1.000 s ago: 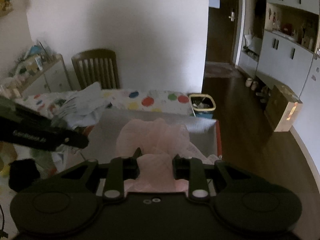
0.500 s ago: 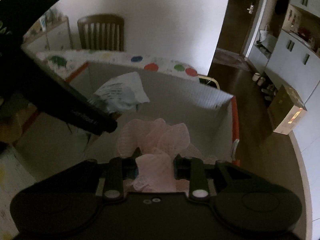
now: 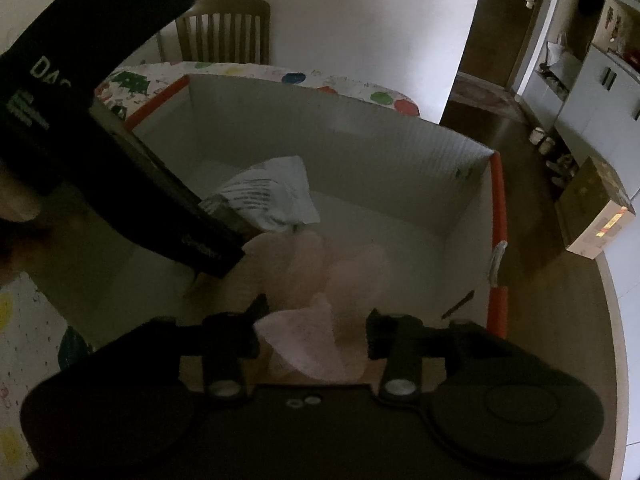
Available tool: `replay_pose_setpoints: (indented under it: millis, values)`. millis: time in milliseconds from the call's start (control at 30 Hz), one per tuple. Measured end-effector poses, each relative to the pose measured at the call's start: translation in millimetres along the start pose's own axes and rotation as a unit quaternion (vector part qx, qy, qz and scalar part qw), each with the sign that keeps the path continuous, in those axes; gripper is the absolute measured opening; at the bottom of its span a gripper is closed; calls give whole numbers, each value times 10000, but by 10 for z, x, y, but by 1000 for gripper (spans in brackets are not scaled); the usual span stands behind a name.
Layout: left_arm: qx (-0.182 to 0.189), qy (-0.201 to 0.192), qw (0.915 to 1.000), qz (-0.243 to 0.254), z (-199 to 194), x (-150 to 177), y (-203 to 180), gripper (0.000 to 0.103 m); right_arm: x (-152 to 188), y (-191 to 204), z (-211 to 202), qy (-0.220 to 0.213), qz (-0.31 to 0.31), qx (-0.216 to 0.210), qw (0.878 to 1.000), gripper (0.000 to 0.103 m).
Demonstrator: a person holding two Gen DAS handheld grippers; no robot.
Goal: Organize soft objects
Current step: 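Open both tools to drop the pouf and bag into the box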
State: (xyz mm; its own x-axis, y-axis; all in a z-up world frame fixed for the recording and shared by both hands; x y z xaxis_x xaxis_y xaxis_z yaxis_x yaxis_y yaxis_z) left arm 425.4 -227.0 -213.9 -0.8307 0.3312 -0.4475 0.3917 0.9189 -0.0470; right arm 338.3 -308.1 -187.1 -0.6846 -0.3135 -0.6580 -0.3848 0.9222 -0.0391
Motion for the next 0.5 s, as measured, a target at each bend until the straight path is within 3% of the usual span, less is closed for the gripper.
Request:
replay_pose_setpoints:
  millis: [133, 233, 500]
  values:
    - [-55, 15, 10000, 38, 8, -15, -43, 40, 34, -32, -1, 10, 81, -27, 10000, 54]
    - [-20, -48, 10000, -1, -3, -16, -67, 56, 37, -63, -29, -30, 140, -41, 9999, 61]
    - [47, -354, 9994, 11, -204, -9, -106, 57, -1, -115, -188, -174, 150, -160, 9996, 69]
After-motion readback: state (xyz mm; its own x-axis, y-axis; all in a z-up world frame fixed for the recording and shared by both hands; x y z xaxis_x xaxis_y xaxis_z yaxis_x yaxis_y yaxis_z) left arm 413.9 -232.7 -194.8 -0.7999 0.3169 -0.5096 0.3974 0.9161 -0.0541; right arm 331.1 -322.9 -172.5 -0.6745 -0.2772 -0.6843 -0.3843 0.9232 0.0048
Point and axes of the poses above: each gripper's, at about its wrist camera, not at the fingertips, and z roughly the way its jaws point, y to its left, x to its underside, the point moved 5 cm from there along z, roughly the way its jaws point, and after that the axes turned 7 degrees about -y, right-handed, at the moved point
